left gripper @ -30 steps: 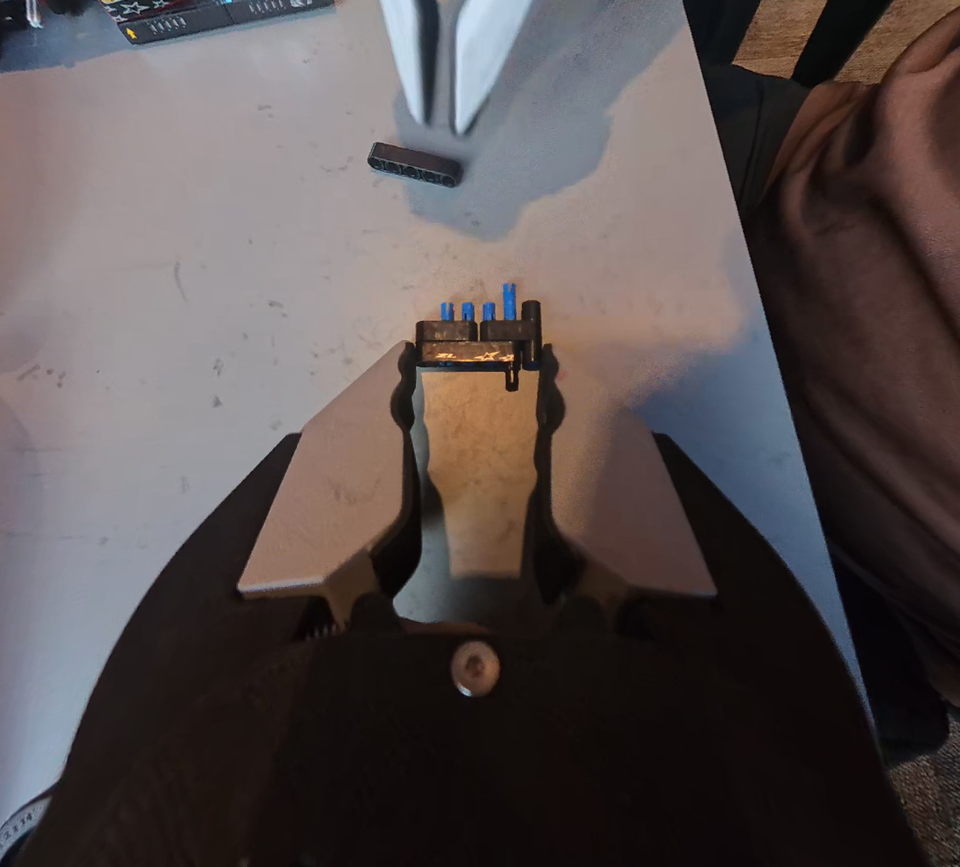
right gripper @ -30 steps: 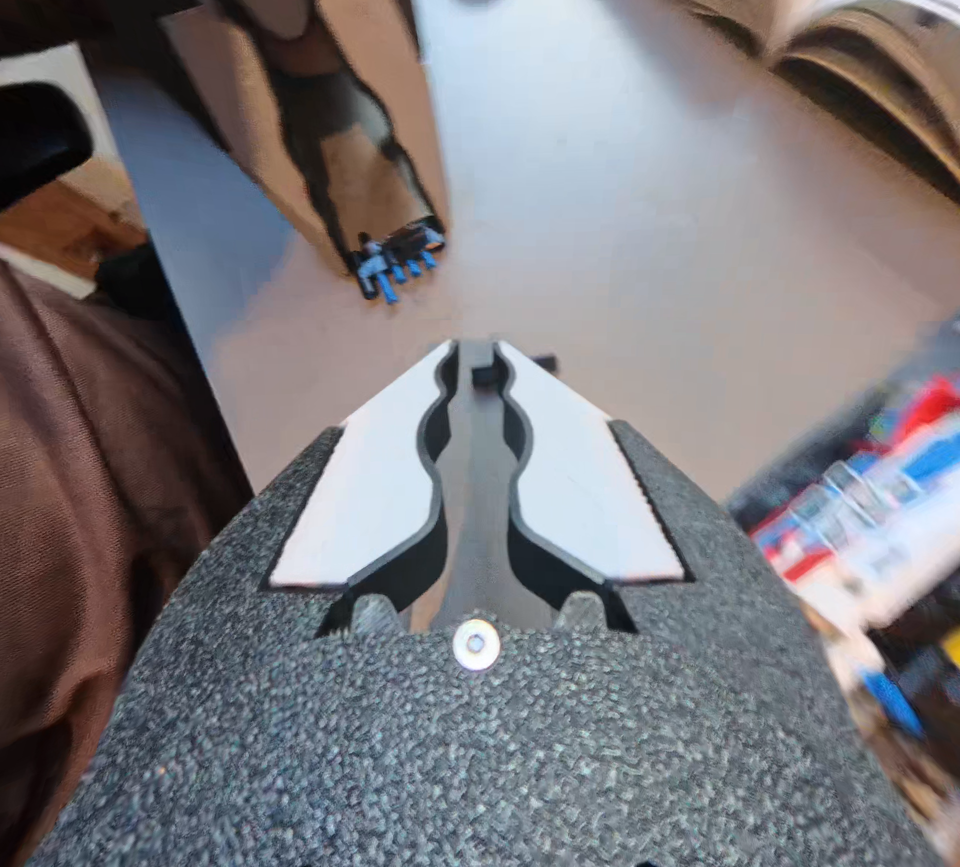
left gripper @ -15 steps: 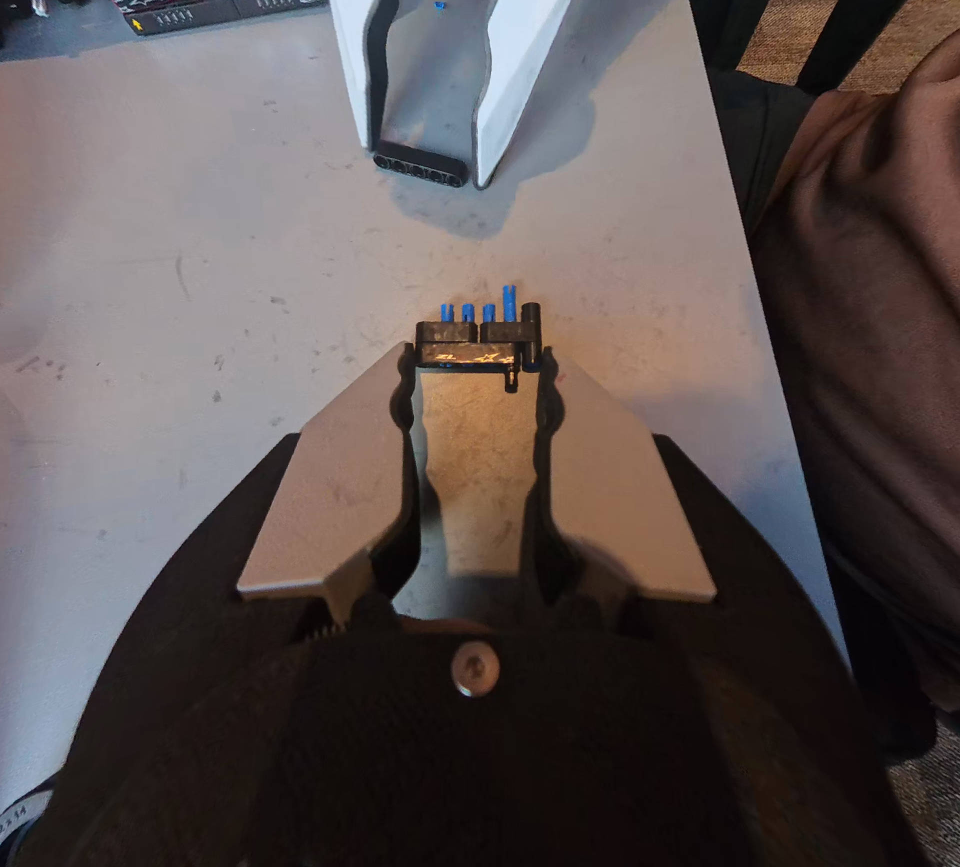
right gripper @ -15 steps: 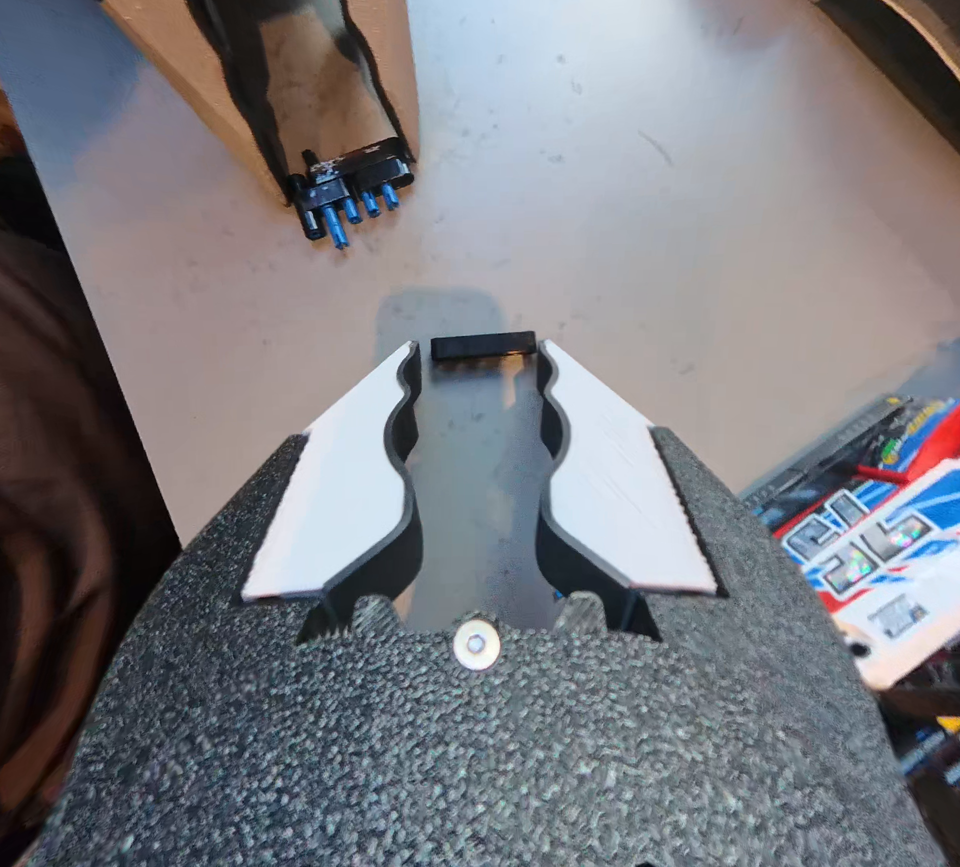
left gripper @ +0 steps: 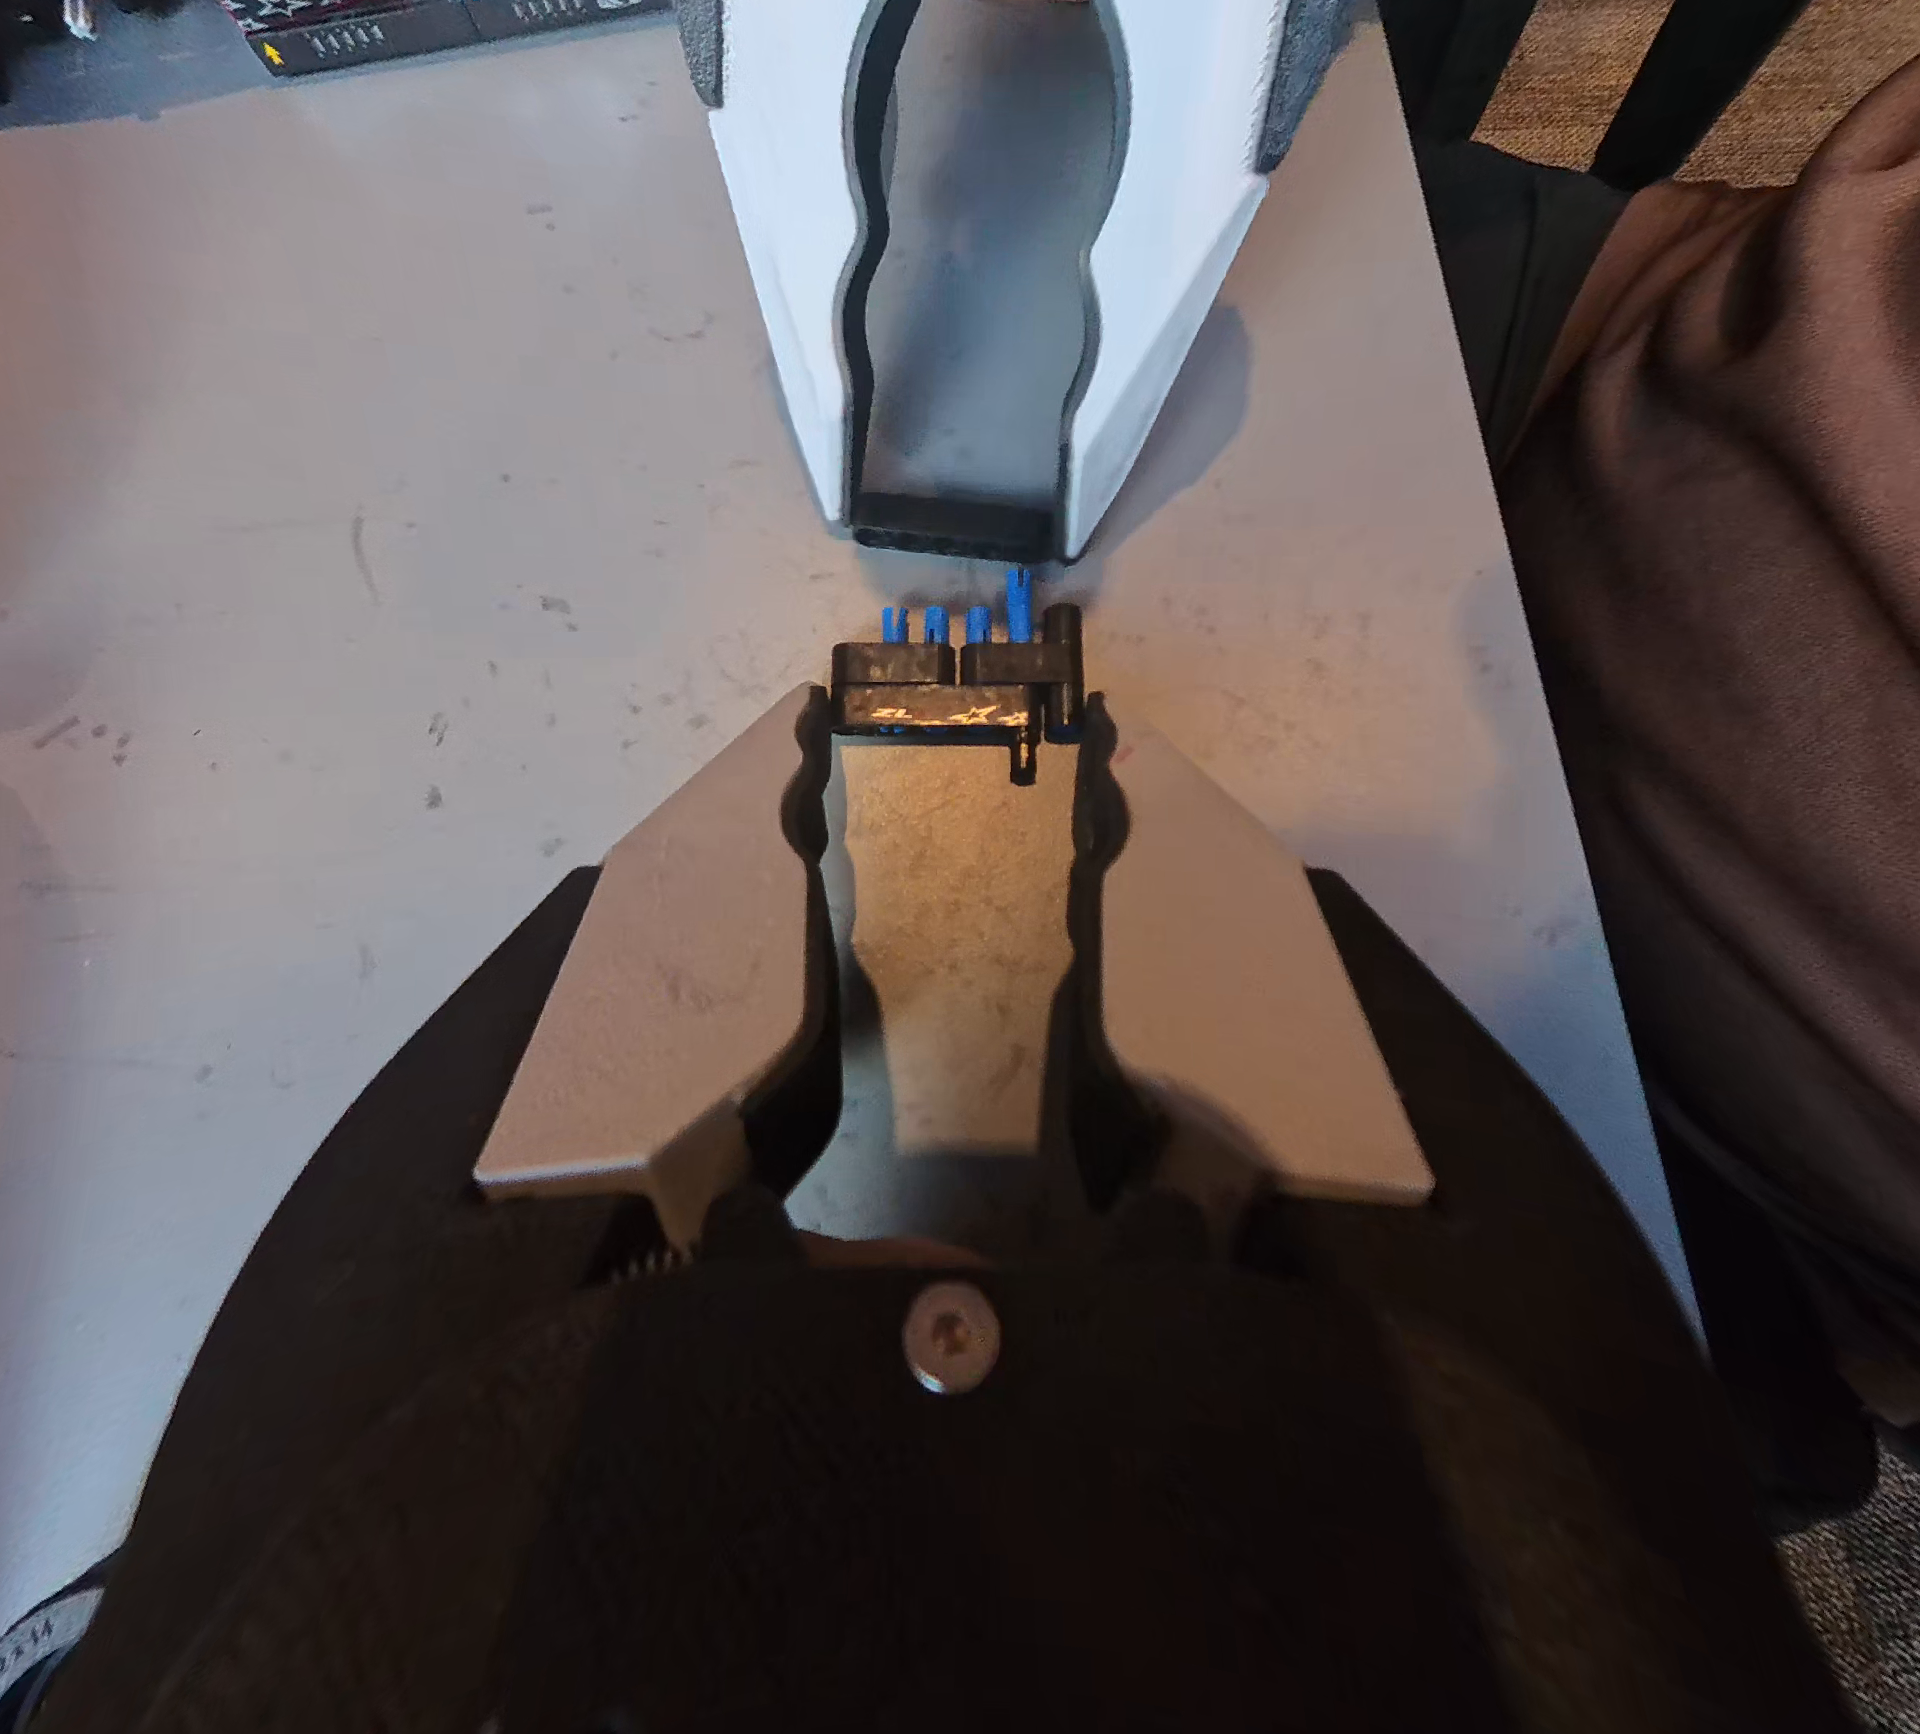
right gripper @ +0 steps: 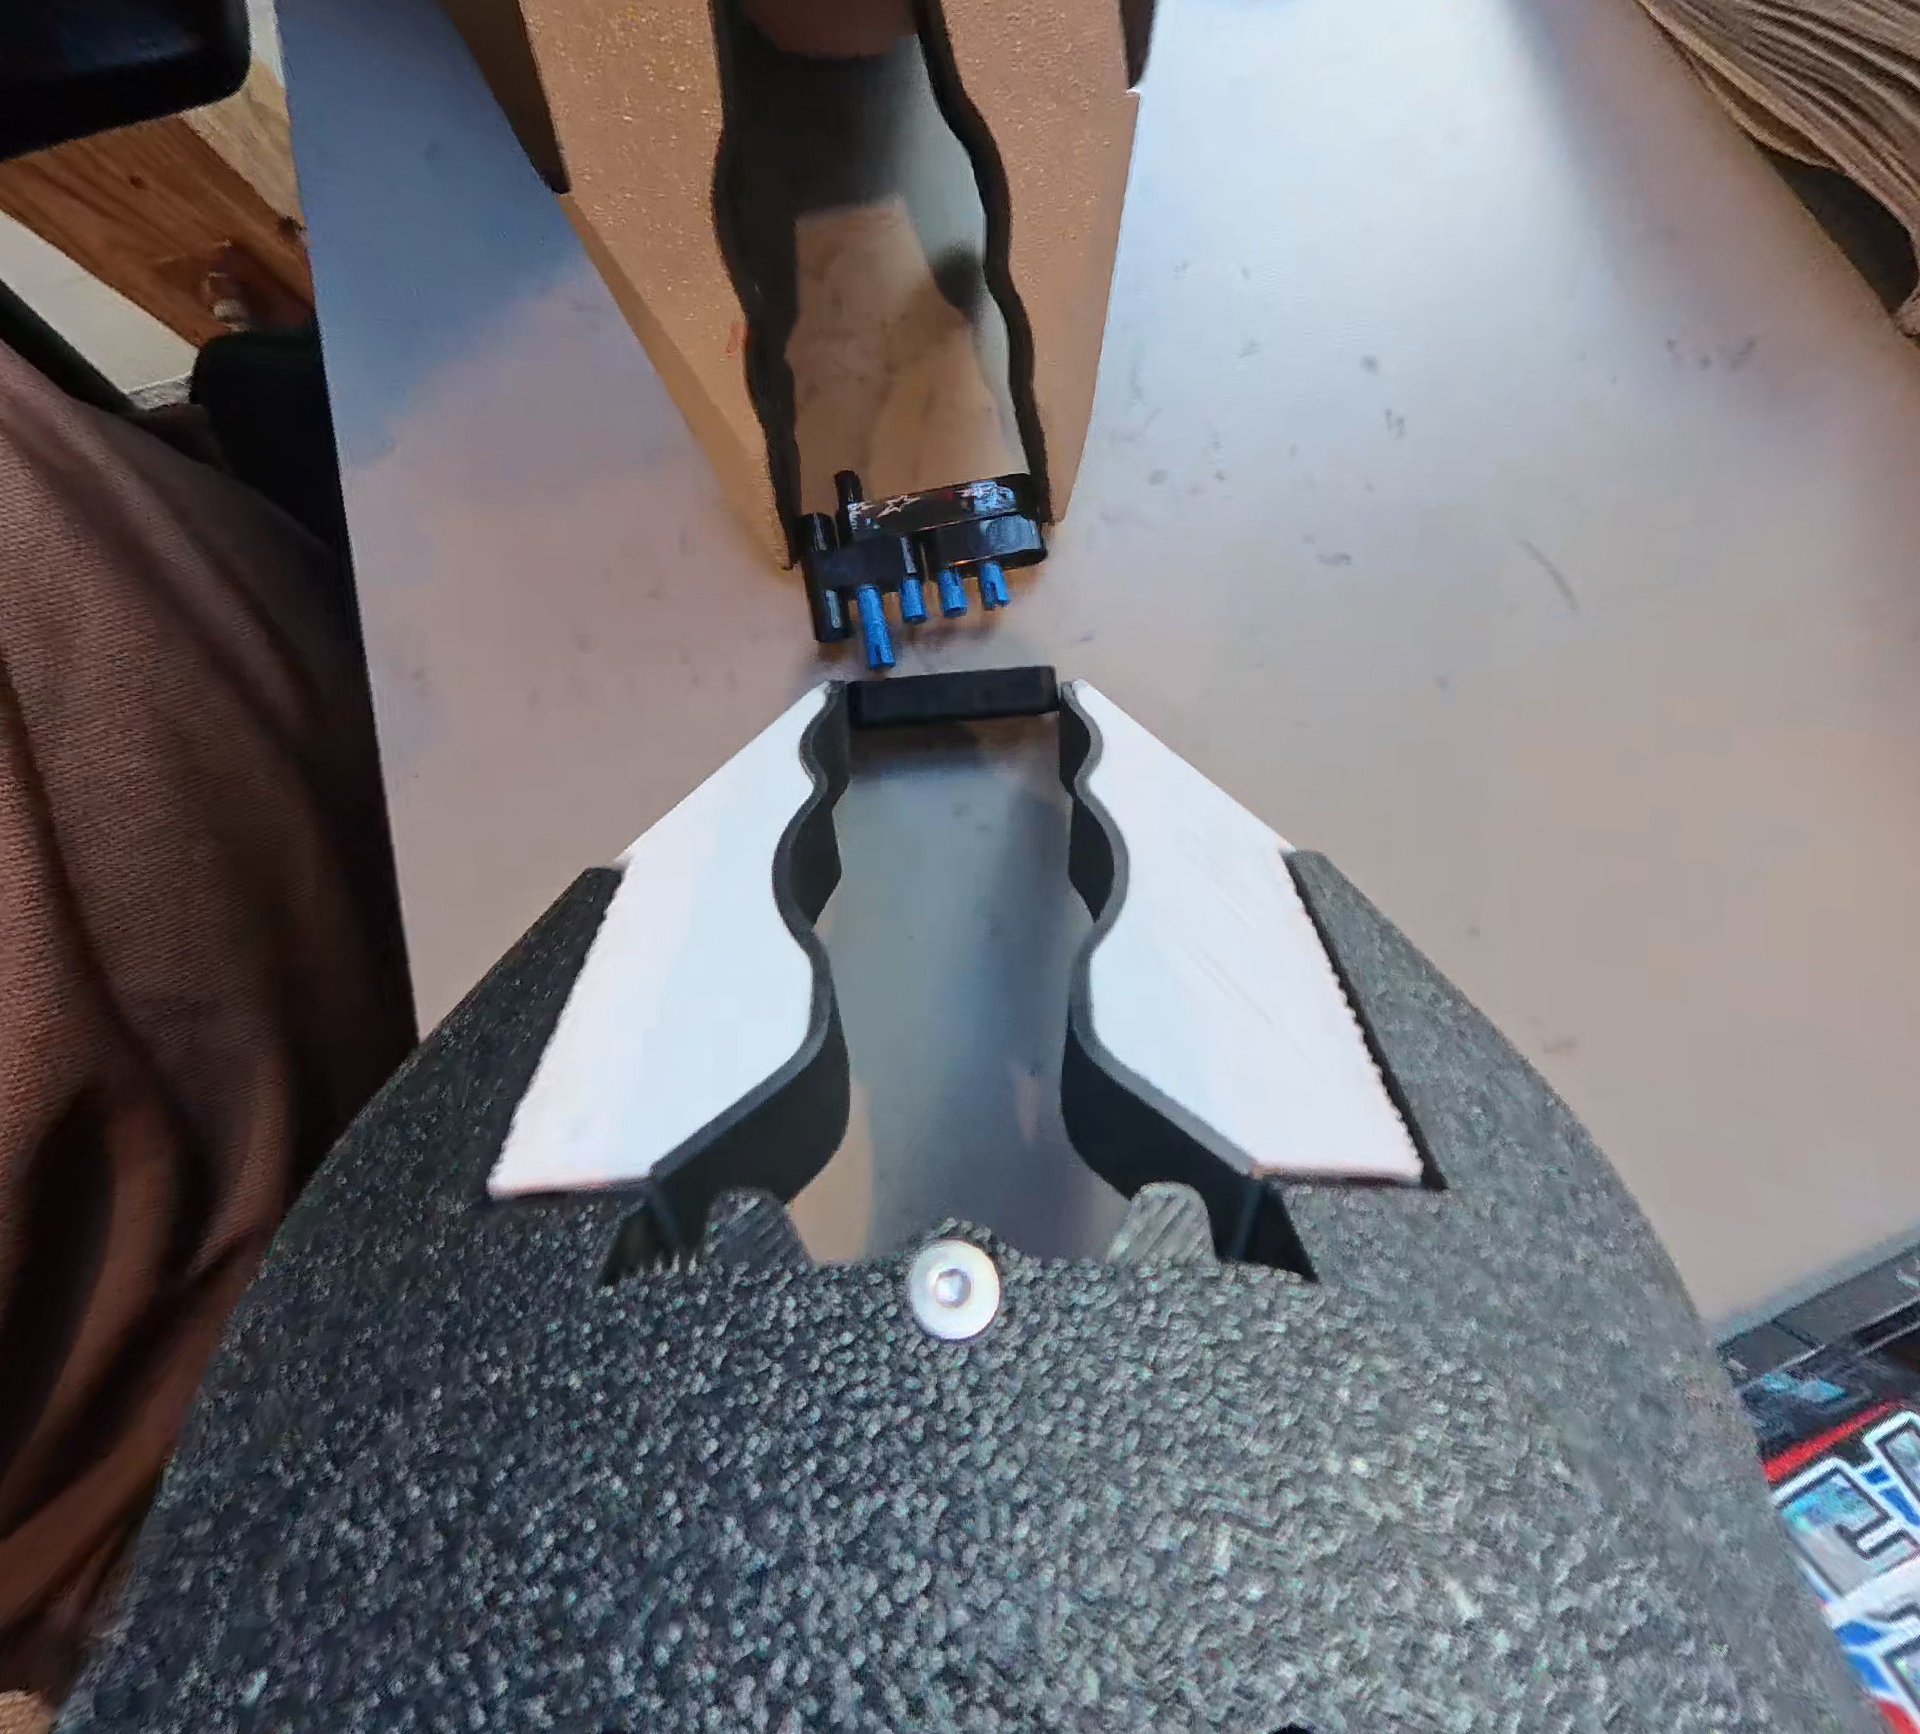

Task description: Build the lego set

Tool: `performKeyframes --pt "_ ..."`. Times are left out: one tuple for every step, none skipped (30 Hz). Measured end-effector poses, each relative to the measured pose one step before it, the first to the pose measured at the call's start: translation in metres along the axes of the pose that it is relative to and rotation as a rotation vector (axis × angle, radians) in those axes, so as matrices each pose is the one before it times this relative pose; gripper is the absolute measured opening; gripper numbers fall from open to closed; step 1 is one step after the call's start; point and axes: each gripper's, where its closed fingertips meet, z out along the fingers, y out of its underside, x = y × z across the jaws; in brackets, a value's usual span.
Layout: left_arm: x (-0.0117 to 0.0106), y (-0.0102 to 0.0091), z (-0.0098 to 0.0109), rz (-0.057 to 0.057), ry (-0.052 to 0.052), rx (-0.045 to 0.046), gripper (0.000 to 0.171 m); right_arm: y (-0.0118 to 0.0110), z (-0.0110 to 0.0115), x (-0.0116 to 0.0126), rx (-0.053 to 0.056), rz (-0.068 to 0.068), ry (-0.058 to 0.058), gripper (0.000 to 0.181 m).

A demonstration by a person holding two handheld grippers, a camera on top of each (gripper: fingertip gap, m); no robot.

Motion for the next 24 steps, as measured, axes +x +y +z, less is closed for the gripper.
performKeyframes --pt "-0.00004 0.00006 0.00007 0.0002 -0.0001 0.00005 0.045 -0.00054 -0.00070 -0.00256 0.0038 -0.0136 -0.0092 0.041" --pt "0.00000 -0.00001 0.00000 0.0000 0.0000 0.00006 0.045 0.00032 -0.00091 -0.00136 -0.0022 -0.0096 -0.0028 0.042" --pt "0.00004 -0.00001 0.00000 -0.0002 0.0002 0.00007 0.045 0.00105 -0.00140 0.00035 -0.0062 -0.0064 0.0064 0.045" --pt "-0.00002 -0.00005 0.00004 -0.0003 0.0004 0.00007 0.045 0.00074 -0.00180 0.00134 -0.0020 -0.0041 0.0105 0.046" --pt "0.00001 -0.00005 0.00004 -0.0004 0.0004 0.00009 0.045 0.00006 -0.00174 0.00119 0.0050 0.0015 0.0051 0.046" --pt "0.00005 0.00004 -0.00005 -0.0005 0.0005 0.00012 0.045 -0.00008 -0.00118 0.00025 0.0067 0.0056 -0.0034 0.046" --pt "-0.00002 -0.00009 0.00010 0.0000 0.0001 -0.00001 0.045 0.00041 -0.00050 -0.00031 0.0035 0.0019 -0.0065 0.046" --pt "-0.00003 0.00012 0.00001 -0.0001 0.0001 0.00006 0.045 0.00112 0.00004 -0.00042 -0.0019 -0.0097 -0.0035 0.046" --pt "0.00005 -0.00001 0.00000 -0.0003 0.0002 0.00004 0.045 0.00134 -0.00002 -0.00133 -0.0059 -0.0231 -0.0047 0.046" --pt "-0.00005 -0.00004 0.00004 -0.0001 0.0002 0.00004 0.045 0.00107 -0.00001 -0.00169 -0.0070 -0.0307 -0.0058 0.047" --pt "0.00005 -0.00001 0.00001 -0.0002 0.0003 0.00008 0.045 0.00058 -0.00044 -0.00171 -0.0069 -0.0304 -0.0080 0.048" --pt "-0.00001 0.00001 -0.00002 -0.0004 0.0007 0.00008 0.045 -0.00002 -0.00056 -0.00240 -0.0052 -0.0254 -0.0164 0.052" --pt "0.00004 0.00002 -0.00003 -0.0005 0.0010 -0.00001 0.045 -0.00098 -0.00082 -0.00216 0.0011 -0.0189 -0.0204 0.055" --pt "0.00018 -0.00010 0.00010 0.0003 0.0016 0.00006 0.045 -0.00125 -0.00073 0.00016 0.0049 -0.0088 -0.0113 0.057" --pt "0.00025 -0.00010 0.00011 0.0017 0.0019 -0.00015 0.045 -0.00107 -0.00044 0.00116 0.0047 0.0013 -0.0103 0.057" --pt "0.00037 -0.00007 0.00022 0.0023 0.0021 0.00002 0.046 -0.00077 -0.00005 0.00152 0.0022 0.0027 -0.0088 0.057" --pt "0.00034 -0.00013 0.00015 0.0019 0.0016 -0.00002 0.046 -0.00014 0.00053 0.00266 -0.0018 -0.0009 0.0011 0.056" --pt "0.00042 -0.00004 0.00005 0.0017 0.0019 -0.00001 0.046 0.00066 0.00124 0.00221 -0.0080 -0.0017 0.0031 0.055" --pt "0.00009 -0.00006 0.00007 0.0002 0.0004 0.00004 0.046 0.00142 0.00198 0.00133 -0.0149 -0.0022 0.0025 0.054" --pt "0.00005 0.00006 -0.00006 0.0001 0.0007 0.00002 0.045 0.00151 0.00208 0.00145 -0.0144 -0.0064 0.0084 0.051" --pt "0.00023 -0.00003 0.00003 0.0006 0.0010 0.00007 0.045 -0.00110 0.00102 -0.00045 0.0033 -0.0053 -0.0010 0.046" --pt "0.00017 -0.00003 0.00003 0.0011 0.0008 0.00004 0.045 -0.00127 0.00051 -0.00076 0.0058 -0.0041 -0.0027 0.041" --pt "0.00037 0.00002 -0.00001 0.0015 0.0018 -0.00003 0.045 -0.00004 0.00091 -0.00035 0.0005 -0.0040 0.0007 0.040" --pt "0.00021 -0.00003 0.00003 0.0013 0.0012 0.00005 0.046 -0.00032 0.00051 -0.00012 0.0033 0.0008 -0.0007 0.040"
